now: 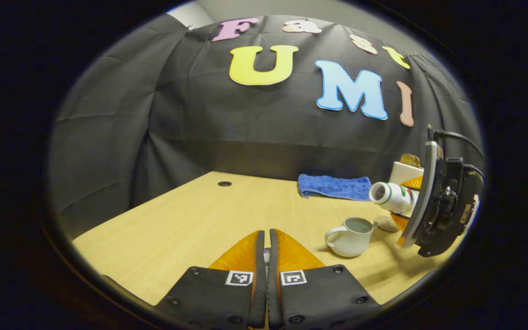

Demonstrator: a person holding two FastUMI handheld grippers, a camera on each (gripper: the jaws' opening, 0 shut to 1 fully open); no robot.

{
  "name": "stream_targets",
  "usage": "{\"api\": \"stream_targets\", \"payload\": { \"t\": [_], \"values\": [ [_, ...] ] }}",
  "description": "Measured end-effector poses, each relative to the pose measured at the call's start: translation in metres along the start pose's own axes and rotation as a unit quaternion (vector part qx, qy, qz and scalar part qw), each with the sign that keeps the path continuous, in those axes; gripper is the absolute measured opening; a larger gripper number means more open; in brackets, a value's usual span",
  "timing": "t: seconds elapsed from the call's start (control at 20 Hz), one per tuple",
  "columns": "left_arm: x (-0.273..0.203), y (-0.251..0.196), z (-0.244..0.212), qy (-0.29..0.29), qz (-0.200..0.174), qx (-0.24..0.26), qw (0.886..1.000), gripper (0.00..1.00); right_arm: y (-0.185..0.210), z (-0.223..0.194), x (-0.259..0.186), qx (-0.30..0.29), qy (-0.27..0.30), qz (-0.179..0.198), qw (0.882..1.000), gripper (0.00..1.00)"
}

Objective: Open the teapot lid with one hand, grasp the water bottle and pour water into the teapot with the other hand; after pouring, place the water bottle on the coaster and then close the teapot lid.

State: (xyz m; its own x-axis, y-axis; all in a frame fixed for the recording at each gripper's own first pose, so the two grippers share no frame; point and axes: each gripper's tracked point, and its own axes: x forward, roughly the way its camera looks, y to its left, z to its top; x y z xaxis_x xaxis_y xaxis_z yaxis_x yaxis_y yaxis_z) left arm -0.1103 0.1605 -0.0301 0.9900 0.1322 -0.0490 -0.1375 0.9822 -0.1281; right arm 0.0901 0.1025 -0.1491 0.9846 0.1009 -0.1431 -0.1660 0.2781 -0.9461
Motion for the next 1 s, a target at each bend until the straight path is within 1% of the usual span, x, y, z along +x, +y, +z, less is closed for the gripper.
{"api": "stream_targets", "payload": {
  "t": [0.1, 0.2, 0.25, 0.3, 0.45, 0.5, 0.55, 0.6, 0.75, 0.8, 0.85, 0.9, 1.0],
  "values": [
    [0.0, -0.005, 0.004, -0.004, -0.004, 0.001, 1.0, 0.12, 0.003, -0.003, 0.0, 0.074, 0.006, 0.009, 0.997, 0.76],
    [-0.001, -0.009, 0.008, -0.01, -0.008, 0.004, 1.0, 0.12, 0.005, -0.006, -0.001, 0.15, 0.008, 0.016, 0.988, 0.76],
    [-0.001, -0.011, 0.011, -0.013, -0.009, 0.008, 1.0, 0.12, 0.005, -0.009, -0.004, 0.185, 0.008, 0.021, 0.983, 0.76],
    [-0.001, -0.015, 0.014, -0.017, -0.011, 0.012, 1.0, 0.08, 0.004, -0.012, -0.006, 0.218, 0.007, 0.024, 0.976, 0.76],
    [0.002, -0.029, 0.028, -0.032, -0.019, 0.022, 0.999, 0.08, 0.009, -0.02, -0.015, 0.307, 0.01, 0.047, 0.951, 0.76],
    [0.004, -0.037, 0.031, -0.036, -0.026, 0.024, 0.999, 0.12, 0.009, -0.026, -0.016, 0.329, 0.012, 0.053, 0.943, 0.76],
    [0.006, -0.048, 0.034, -0.038, -0.036, 0.028, 0.998, 0.12, 0.008, -0.031, -0.018, 0.347, 0.015, 0.055, 0.936, 0.76],
    [0.01, -0.057, 0.036, -0.041, -0.046, 0.032, 0.998, 0.08, 0.008, -0.034, -0.017, 0.364, 0.016, 0.057, 0.929, 0.76],
    [0.024, -0.092, 0.05, -0.057, -0.078, 0.043, 0.994, 0.08, 0.01, -0.043, -0.024, 0.415, 0.015, 0.064, 0.907, 0.76],
    [0.028, -0.105, 0.054, -0.06, -0.088, 0.049, 0.993, 0.12, 0.01, -0.044, -0.025, 0.427, 0.014, 0.067, 0.901, 0.76],
    [0.034, -0.116, 0.057, -0.063, -0.094, 0.057, 0.992, 0.08, 0.009, -0.047, -0.027, 0.436, 0.013, 0.067, 0.897, 0.76],
    [0.04, -0.125, 0.058, -0.065, -0.096, 0.067, 0.991, 0.12, 0.007, -0.051, -0.03, 0.442, 0.012, 0.067, 0.894, 0.76],
    [0.05, -0.139, 0.055, -0.063, -0.1, 0.078, 0.99, 0.12, 0.003, -0.058, -0.034, 0.448, 0.009, 0.064, 0.892, 0.76]
  ]
}}
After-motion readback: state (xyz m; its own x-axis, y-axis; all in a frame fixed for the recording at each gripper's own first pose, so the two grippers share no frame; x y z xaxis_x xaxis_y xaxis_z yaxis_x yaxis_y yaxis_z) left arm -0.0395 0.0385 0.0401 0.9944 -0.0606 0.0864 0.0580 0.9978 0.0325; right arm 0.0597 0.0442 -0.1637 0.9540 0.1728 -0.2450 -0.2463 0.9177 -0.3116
